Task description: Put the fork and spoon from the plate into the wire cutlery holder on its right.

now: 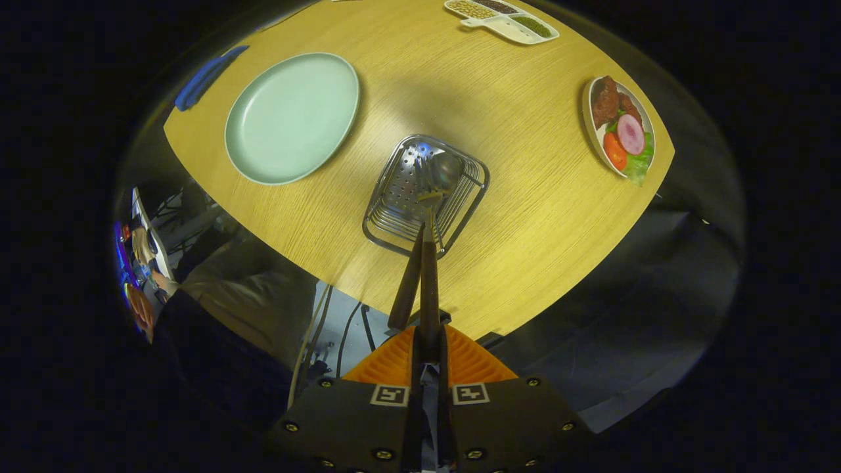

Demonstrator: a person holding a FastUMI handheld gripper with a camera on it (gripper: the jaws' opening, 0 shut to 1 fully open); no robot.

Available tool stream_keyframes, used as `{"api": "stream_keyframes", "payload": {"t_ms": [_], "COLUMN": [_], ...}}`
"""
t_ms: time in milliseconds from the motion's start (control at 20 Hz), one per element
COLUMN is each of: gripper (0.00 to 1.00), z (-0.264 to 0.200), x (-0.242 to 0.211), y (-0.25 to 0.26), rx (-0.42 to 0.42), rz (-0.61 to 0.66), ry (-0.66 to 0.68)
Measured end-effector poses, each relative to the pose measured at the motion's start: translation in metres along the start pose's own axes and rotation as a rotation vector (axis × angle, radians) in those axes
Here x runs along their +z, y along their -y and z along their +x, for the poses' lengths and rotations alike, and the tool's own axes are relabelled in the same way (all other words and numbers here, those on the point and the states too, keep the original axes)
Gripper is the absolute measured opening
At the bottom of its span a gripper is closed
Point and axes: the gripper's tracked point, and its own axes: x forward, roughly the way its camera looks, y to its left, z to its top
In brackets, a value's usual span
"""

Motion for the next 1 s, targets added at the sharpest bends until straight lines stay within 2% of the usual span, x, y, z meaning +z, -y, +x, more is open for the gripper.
{"api": "stream_keyframes", "payload": {"t_ms": [200, 250, 350, 700, 750, 800, 850, 950, 1000], "gripper": [0.13, 0.26, 0.28, 0.28, 0.34, 0.34, 0.34, 0.34, 0.4], "z": [-0.011, -0.013, -0.022, -0.069, -0.072, -0.078, -0.084, -0.093, -0.098], "x": [0.0, -0.001, -0.005, -0.024, -0.022, -0.022, -0.021, -0.02, -0.02], "y": [0.001, 0.0, -0.001, -0.039, -0.048, -0.055, -0.06, -0.059, -0.061], "rx": [0.034, 0.05, 0.06, 0.101, 0.108, 0.115, 0.11, 0.023, -0.032], "rz": [0.067, 0.093, 0.149, 0.352, 0.385, 0.422, 0.454, 0.515, 0.54], "ry": [0.094, 0.125, 0.211, 0.641, 0.704, 0.774, 0.849, 1.013, 1.09]}}
